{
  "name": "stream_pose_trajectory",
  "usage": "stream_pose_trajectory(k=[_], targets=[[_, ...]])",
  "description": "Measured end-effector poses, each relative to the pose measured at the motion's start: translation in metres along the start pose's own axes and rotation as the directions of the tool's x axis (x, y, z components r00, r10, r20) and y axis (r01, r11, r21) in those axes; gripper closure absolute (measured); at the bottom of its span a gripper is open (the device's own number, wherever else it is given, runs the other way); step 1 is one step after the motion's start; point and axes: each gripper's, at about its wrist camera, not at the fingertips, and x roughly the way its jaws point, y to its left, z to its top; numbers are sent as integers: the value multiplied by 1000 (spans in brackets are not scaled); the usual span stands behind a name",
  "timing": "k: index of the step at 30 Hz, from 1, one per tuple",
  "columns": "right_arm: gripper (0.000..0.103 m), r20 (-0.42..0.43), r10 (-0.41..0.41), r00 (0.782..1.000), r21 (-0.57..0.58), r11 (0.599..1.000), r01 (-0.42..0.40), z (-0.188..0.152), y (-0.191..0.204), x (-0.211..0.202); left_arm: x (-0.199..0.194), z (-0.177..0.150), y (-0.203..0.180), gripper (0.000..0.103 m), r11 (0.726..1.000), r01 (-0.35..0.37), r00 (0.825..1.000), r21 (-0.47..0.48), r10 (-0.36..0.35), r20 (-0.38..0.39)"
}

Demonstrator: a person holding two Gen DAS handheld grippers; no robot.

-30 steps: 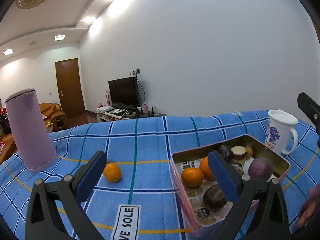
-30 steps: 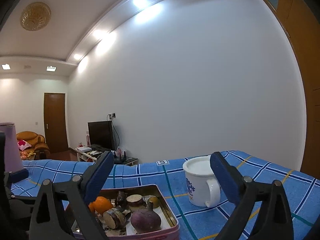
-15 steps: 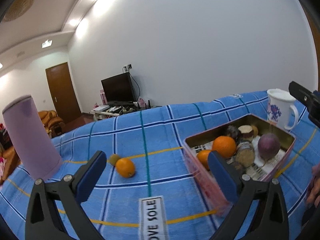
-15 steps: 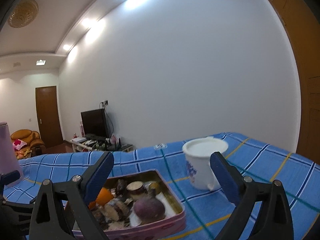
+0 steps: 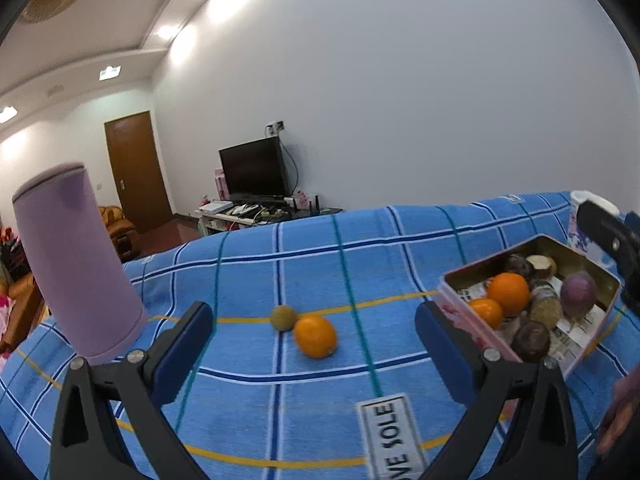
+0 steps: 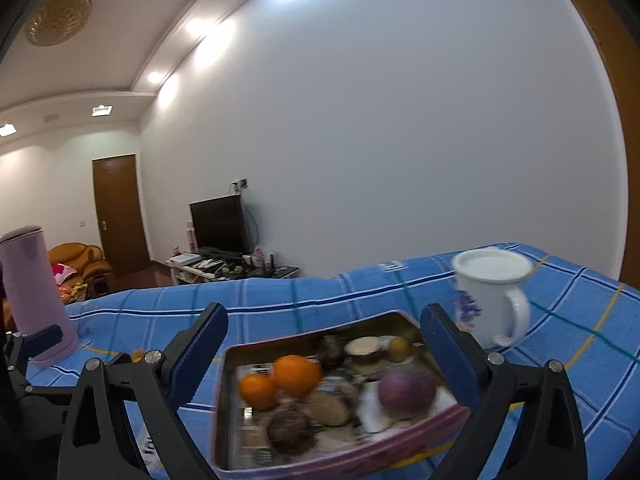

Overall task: Organize fruits
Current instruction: 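Lift both open tools from the tin and move toward the remaining orange, then grasp the orange with the right tool while the left grasps the small yellow-brown fruit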

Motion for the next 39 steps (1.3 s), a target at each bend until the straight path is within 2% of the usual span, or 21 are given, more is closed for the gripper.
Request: stream_pose_trajectory(k=[8, 11, 15, 20, 23, 26, 31, 33, 36, 39], targets=[[5, -21, 44, 999, -5, 999, -44, -5, 41, 9, 7, -3, 44, 0, 996, -35, 999, -79, 36, 12], [5, -23, 51, 998, -13, 999, -52, -6, 54, 13, 13, -4, 64, 0, 991, -89, 996, -100, 90, -1], [5, -47, 87, 995, -18, 996, -88, -8, 73, 21, 24, -6, 90, 0, 976, -190, 982, -108, 187, -38], [5, -75, 137, 988, -56, 988, -141, -10, 96, 32, 38, -9, 115, 0, 945, -312, 948, -95, 304, -94], [5, -117, 159, 980, -96, 981, -171, -14, 116, 43, 43, -12, 130, 0, 937, -321, 944, -137, 303, -133], [5, -162, 184, 969, -142, 968, -208, -18, 136, 54, 46, -13, 134, 0, 929, -346, 934, -132, 328, -142], [7, -309, 214, 927, -209, 935, -286, -26, 168, 85, 48, -16, 137, 0, 927, -360, 926, -101, 342, -160], [25, -357, 234, 904, -198, 927, -318, -28, 173, 97, 52, -17, 137, 0, 927, -364, 921, -85, 345, -179], [42, -458, 243, 855, -196, 911, -363, -37, 181, 117, 57, -18, 142, 0, 928, -363, 917, -83, 340, -210], [44, -532, 260, 806, -176, 897, -405, -45, 188, 132, 58, -20, 145, 0, 927, -363, 913, -94, 334, -234]])
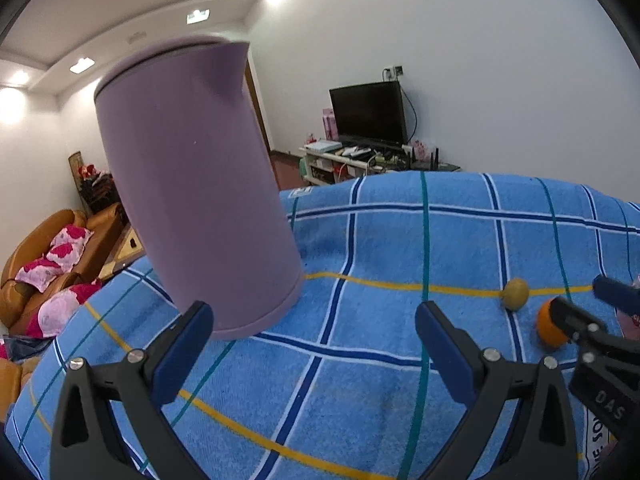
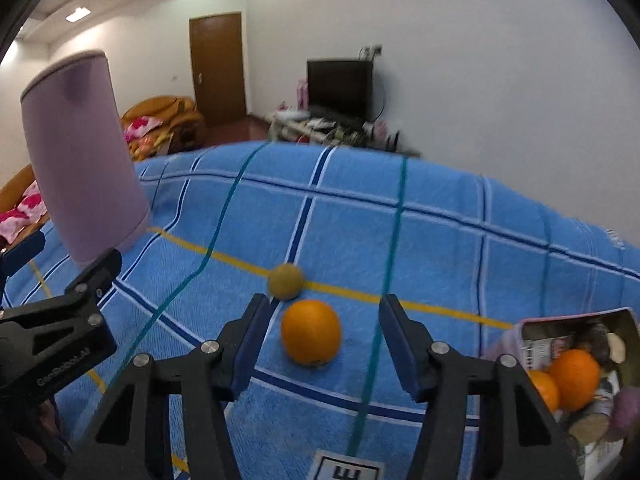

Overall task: Organize fruits
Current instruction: 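Grasp the orange with the right tool while the left grasps the small yellow-brown fruit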

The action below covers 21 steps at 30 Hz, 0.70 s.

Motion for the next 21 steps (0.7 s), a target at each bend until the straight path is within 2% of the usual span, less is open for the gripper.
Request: stream_pose_trajectory(k=[4, 6, 10, 11, 17, 21], targets=[[45, -80, 33, 996, -13, 999, -34, 0, 5, 19, 3, 0, -1, 0, 1000, 16, 999, 10, -16, -30], [54, -115, 51, 992, -6, 999, -52, -1, 5, 27, 4, -1, -2, 0, 1000, 20, 999, 15, -19, -36], [61, -176, 63, 982, 6, 998, -63, -2, 2, 36, 5, -1, -3, 0, 999, 29, 998, 20, -28, -50], [64, -173, 67, 983, 6, 998, -67, -2, 1, 36, 6, -1, -4, 0, 999, 34, 998, 23, -33, -56], [65, -169, 76, 983, 1, 997, -77, -7, -2, 29, 6, -2, -7, 0, 998, 53, 997, 36, -51, -63], [65, -55, 55, 997, 34, 998, -53, -7, -11, 4, 6, -2, -9, 0, 995, 92, 994, 37, -90, -68]])
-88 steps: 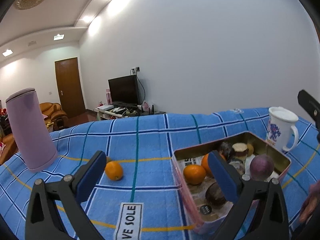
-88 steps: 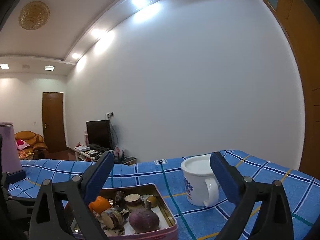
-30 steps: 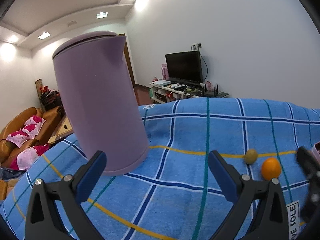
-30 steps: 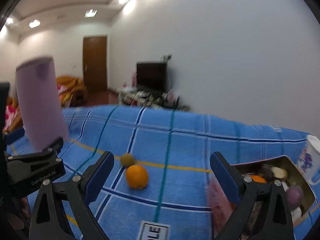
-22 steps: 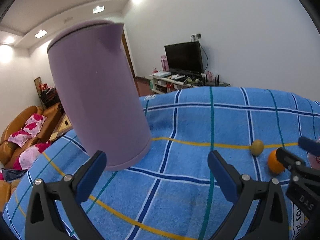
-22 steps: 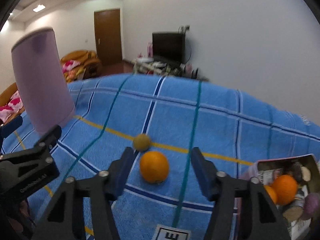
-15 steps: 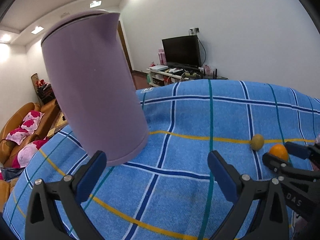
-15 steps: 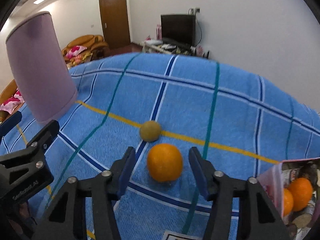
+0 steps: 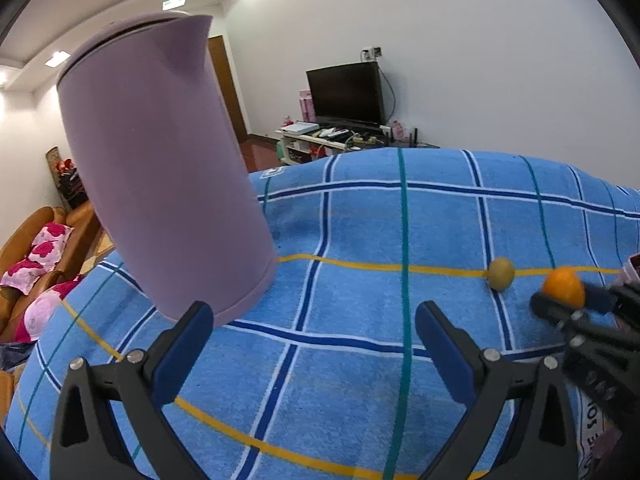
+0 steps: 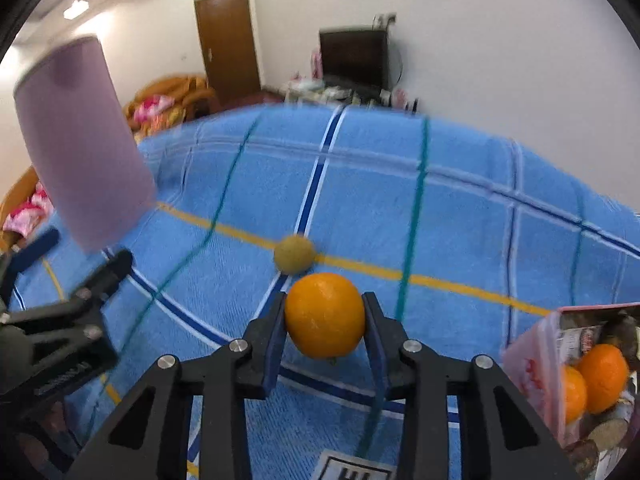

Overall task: Organize fruits
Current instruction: 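Grasp the orange with the right tool while the left grasps the small yellow-brown fruit, then carry the orange and the yellow-brown fruit toward the tin with both tools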

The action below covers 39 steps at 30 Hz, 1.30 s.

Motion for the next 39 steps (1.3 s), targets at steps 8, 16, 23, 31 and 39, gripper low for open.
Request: stream_pose_trajectory(k=[8, 16, 23, 31, 39], targets=[[65, 235, -123, 964, 132, 987, 94, -4, -35, -50, 3, 9, -33, 7, 984, 178, 982, -8, -178, -63], [65, 270, -139, 953, 168, 981, 95, -3, -47, -61, 31, 37, -94, 35, 952, 305, 941, 10, -300, -157], [65, 248, -131, 960, 189, 978, 84, -3, -48, -53, 61, 36, -124, 47, 962, 270, 938, 51, -251, -238], [65, 237, -127, 963, 189, 979, 82, -3, -48, -49, 61, 39, -126, 72, 949, 313, 927, 46, -294, -233], [65, 240, -129, 962, 185, 979, 85, -5, -46, -49, 48, 36, -108, 76, 961, 277, 948, -8, -274, -162]])
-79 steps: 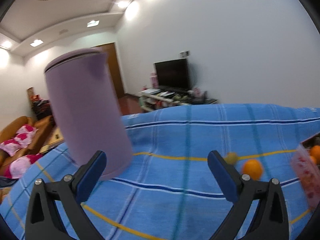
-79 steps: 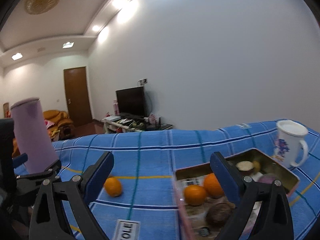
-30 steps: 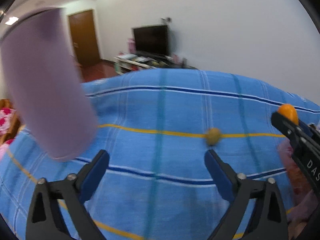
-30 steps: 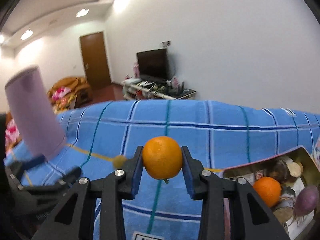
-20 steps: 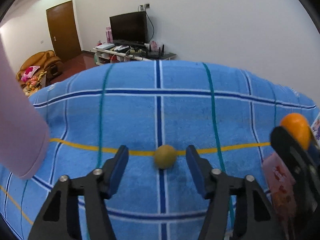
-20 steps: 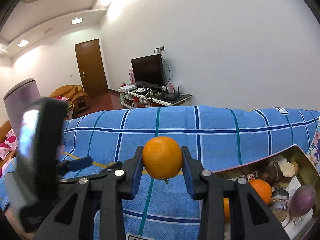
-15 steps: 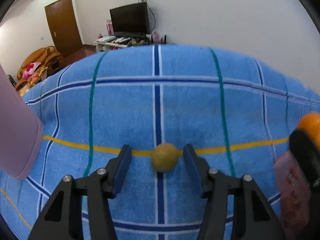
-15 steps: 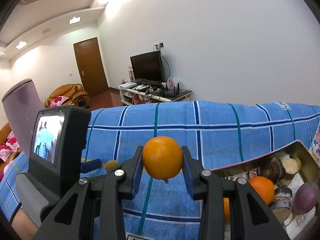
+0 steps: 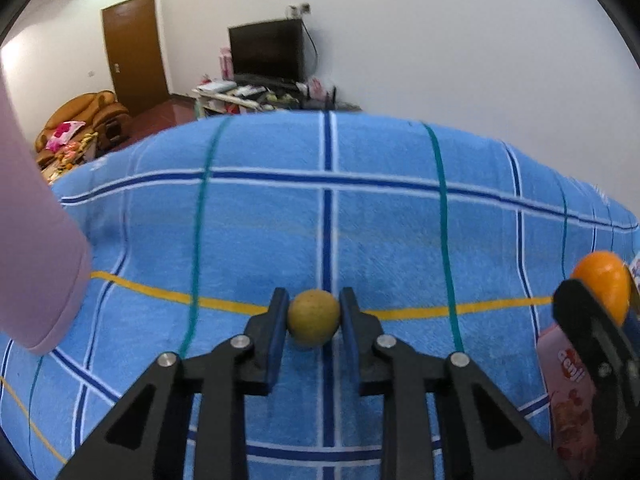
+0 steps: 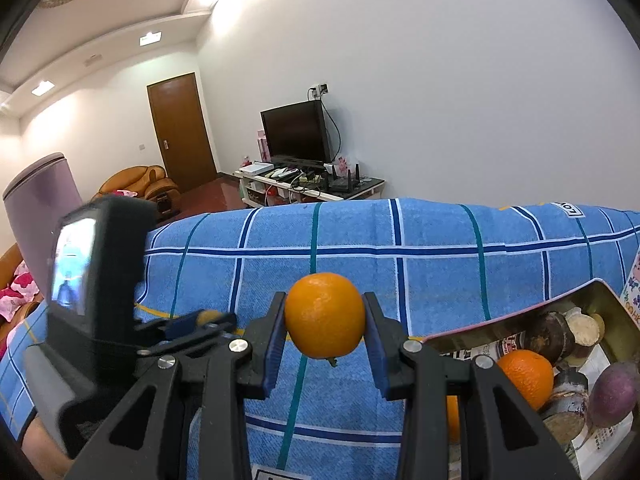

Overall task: Organize fruits
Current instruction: 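Carry the orange and the yellow-brown fruit toward the tin with both tools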

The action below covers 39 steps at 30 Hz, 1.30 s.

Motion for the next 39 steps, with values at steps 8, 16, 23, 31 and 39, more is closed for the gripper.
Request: stream_pose_trajectory(k=[8, 16, 23, 31, 39], targets=[[65, -15, 51, 999, -36, 998, -52, -2, 13, 1, -30, -16, 20, 76, 986, -167, 981, 7, 165, 106], [65, -11, 106, 994, -100, 989, -107, -4, 31, -2, -46, -32, 45, 76, 979, -193, 974, -64, 199, 105], [64, 0, 113, 994, -137, 984, -112, -6, 42, -5, -59, -41, 47, 76, 973, -207, 969, -101, 219, 119], [64, 20, 107, 994, -175, 979, -102, -13, 50, -16, -71, -48, 49, 76, 973, -203, 966, -115, 218, 139], [64, 29, 106, 994, -190, 977, -98, -23, 53, -33, -74, -52, 50, 76, 974, -194, 966, -120, 211, 153]])
